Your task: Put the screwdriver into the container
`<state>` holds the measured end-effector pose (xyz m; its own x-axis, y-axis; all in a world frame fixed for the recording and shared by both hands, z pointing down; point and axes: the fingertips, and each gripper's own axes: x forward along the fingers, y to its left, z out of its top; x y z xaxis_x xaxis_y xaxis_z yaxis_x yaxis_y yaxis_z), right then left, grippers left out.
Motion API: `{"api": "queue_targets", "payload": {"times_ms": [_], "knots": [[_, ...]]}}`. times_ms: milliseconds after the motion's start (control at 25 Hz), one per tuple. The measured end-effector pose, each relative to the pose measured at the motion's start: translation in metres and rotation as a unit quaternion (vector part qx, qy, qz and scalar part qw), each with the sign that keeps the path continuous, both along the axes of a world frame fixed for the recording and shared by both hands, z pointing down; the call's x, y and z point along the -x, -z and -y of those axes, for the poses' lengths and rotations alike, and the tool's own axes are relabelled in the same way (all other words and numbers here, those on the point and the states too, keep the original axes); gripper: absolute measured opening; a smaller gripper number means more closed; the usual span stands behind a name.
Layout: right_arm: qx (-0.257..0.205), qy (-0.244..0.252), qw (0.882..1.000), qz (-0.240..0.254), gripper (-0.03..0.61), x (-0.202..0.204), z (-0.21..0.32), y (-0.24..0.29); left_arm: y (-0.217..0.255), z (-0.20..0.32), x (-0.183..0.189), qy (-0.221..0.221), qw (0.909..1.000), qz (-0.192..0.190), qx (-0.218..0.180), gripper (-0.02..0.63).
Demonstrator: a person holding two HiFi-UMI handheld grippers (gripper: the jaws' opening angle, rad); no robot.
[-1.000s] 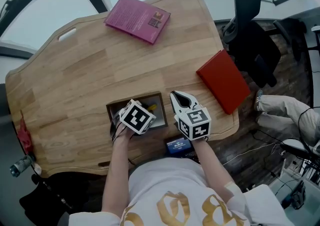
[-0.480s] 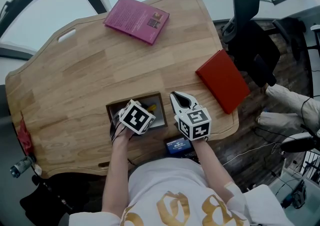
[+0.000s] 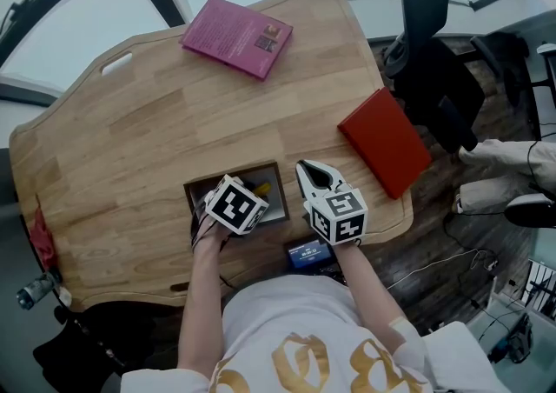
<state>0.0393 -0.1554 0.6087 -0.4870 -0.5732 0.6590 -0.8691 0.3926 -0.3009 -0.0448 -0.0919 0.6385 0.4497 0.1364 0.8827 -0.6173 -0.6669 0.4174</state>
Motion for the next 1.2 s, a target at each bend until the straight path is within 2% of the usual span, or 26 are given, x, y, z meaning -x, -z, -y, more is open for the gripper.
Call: {"api": "queue_targets", "payload": {"times_ms": [120, 800, 1080, 1200], "knots": [[-0.001, 0.000, 1.000, 0.001, 0.034, 0.001, -0.001, 0.001, 0.002, 0.000, 0.002, 0.012, 0.9999, -0.005, 0.001, 0.178], [-0.012, -0.003, 1.000, 0.003, 0.034, 0.001, -0.004, 0.009, 0.016, 0.004, 0.007, 0.030, 0.9988, -0.014, -0.037, 0.177], [-0.018, -0.005, 1.000, 0.003, 0.034, 0.002, -0.008, 0.014, 0.029, 0.020, 0.014, 0.077, 0.9941, -0.023, -0.073, 0.031], [-0.021, -0.007, 1.000, 0.002, 0.034, 0.000, -0.009, 0.016, 0.034, 0.024, 0.017, 0.092, 0.9922, -0.029, -0.079, 0.018]]}}
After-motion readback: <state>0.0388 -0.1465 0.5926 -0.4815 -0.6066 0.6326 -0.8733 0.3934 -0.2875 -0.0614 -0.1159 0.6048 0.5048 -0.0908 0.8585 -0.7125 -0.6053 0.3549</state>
